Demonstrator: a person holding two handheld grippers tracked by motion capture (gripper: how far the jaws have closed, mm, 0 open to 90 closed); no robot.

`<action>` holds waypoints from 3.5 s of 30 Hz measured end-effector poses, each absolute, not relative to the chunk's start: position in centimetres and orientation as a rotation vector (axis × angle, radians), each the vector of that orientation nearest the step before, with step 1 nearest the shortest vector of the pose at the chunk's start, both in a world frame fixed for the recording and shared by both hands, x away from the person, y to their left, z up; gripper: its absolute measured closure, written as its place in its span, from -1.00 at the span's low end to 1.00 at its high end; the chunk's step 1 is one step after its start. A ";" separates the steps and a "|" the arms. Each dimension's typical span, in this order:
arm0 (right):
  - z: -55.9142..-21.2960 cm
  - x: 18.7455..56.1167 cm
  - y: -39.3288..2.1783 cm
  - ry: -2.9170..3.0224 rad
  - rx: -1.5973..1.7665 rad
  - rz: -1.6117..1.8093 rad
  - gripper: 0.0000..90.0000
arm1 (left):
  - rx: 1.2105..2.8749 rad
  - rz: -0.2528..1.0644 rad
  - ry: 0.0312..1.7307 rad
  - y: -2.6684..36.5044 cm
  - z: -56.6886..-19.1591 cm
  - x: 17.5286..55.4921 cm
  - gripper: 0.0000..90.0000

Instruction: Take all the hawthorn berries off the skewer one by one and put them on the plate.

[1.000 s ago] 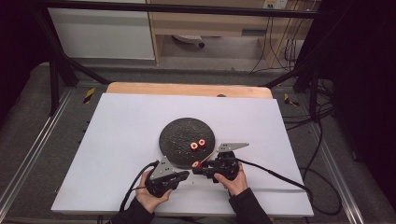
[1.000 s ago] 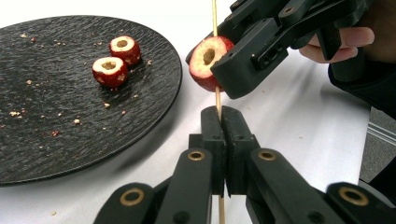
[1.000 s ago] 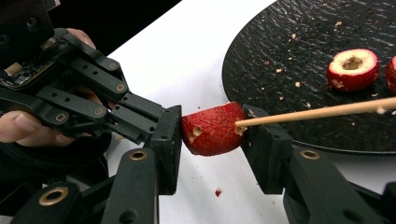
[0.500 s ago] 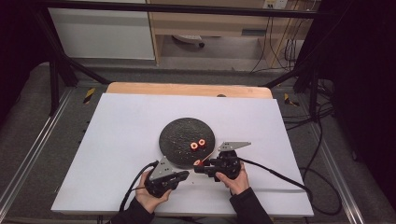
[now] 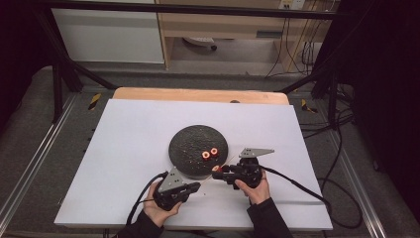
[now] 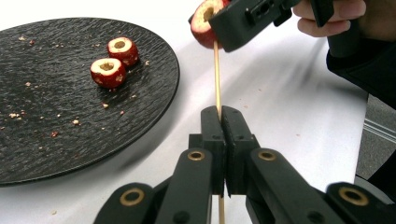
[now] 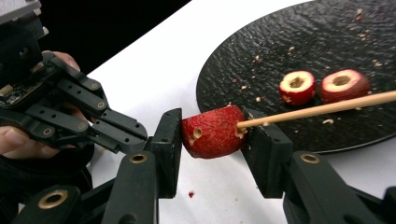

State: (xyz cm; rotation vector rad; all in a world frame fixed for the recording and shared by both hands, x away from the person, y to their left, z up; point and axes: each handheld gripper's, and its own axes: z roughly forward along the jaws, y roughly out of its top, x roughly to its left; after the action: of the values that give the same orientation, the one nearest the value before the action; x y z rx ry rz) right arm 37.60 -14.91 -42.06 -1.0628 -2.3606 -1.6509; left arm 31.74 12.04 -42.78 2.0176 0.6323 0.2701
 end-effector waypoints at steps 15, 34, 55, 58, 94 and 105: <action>-41.5 37.9 -17.0 -2.345 -1.134 -1.699 0.33 | 2.022 0.262 0.620 11.9 -42.8 31.6 0.96; -40.9 38.3 -20.7 -2.326 -1.259 -1.765 0.33 | 2.031 0.247 0.604 11.8 -42.9 31.4 0.96; -40.5 38.4 -22.7 -2.356 -1.348 -1.782 0.33 | 1.973 0.285 0.684 14.8 -42.0 32.3 0.96; -40.6 38.5 -22.1 -2.378 -1.333 -1.764 0.33 | 1.955 0.296 0.712 15.6 -41.7 32.7 0.96; -42.4 47.2 -11.6 -2.513 -1.407 -1.552 0.32 | 1.903 0.345 0.801 18.3 -41.4 34.1 0.96; -44.3 48.3 -11.2 -2.575 -1.443 -1.466 0.32 | 1.906 0.344 0.798 18.2 -41.4 34.0 0.96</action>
State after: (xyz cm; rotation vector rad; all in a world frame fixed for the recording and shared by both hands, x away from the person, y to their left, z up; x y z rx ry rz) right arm 48.31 -11.16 -44.30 -1.4428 -2.5753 -1.4662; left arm 34.05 18.16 -41.44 1.9065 0.7983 0.3437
